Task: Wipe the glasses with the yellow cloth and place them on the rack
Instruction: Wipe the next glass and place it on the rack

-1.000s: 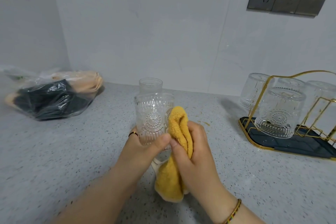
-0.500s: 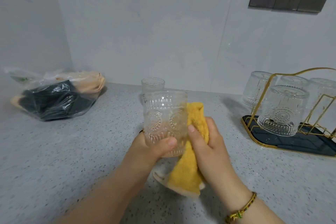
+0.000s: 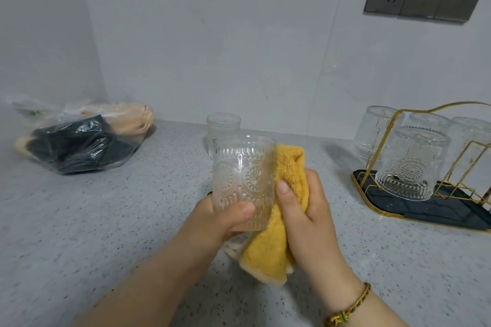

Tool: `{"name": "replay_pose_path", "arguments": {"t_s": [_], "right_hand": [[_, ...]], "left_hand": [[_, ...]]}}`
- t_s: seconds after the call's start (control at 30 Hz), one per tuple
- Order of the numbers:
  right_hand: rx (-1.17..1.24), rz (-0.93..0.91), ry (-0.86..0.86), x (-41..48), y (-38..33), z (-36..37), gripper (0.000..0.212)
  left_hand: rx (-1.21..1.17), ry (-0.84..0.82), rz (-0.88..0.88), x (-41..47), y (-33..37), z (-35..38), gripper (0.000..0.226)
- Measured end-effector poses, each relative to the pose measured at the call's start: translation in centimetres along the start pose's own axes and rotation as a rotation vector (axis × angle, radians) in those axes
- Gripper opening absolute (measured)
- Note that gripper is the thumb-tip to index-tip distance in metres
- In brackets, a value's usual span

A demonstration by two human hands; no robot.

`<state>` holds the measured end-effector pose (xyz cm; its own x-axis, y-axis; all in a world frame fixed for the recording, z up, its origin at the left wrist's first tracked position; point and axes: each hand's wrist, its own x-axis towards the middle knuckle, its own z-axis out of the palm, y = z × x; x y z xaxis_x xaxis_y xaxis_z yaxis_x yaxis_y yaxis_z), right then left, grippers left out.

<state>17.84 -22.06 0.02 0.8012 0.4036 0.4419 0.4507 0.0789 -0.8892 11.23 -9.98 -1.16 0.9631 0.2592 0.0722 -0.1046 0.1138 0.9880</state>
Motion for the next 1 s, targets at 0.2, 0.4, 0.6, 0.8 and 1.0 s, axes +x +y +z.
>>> {"name": "replay_pose_path", "arguments": {"t_s": [0.2, 0.4, 0.6, 0.8, 1.0], "right_hand": [[0.118, 0.152, -0.050, -0.3, 0.0, 0.5, 0.003], [0.087, 0.064, 0.001, -0.4, 0.4, 0.4, 0.008], [-0.272, -0.108, 0.033, -0.6, 1.9, 1.3, 0.038], [-0.245, -0.185, 0.043, -0.5, 1.5, 1.1, 0.045], [-0.036, 0.031, 0.008, 0.4, 0.2, -0.4, 0.008]], "left_hand": [[0.029, 0.058, -0.016, 0.0, 0.1, -0.7, 0.067], [0.084, 0.264, 0.087, 0.3, 0.8, -0.6, 0.083], [-0.009, 0.174, -0.017, 0.7, 0.0, -0.1, 0.066], [0.071, 0.142, -0.005, 0.4, -0.1, 0.0, 0.078], [0.000, 0.133, 0.007, 0.6, -0.5, 0.5, 0.076]]}}
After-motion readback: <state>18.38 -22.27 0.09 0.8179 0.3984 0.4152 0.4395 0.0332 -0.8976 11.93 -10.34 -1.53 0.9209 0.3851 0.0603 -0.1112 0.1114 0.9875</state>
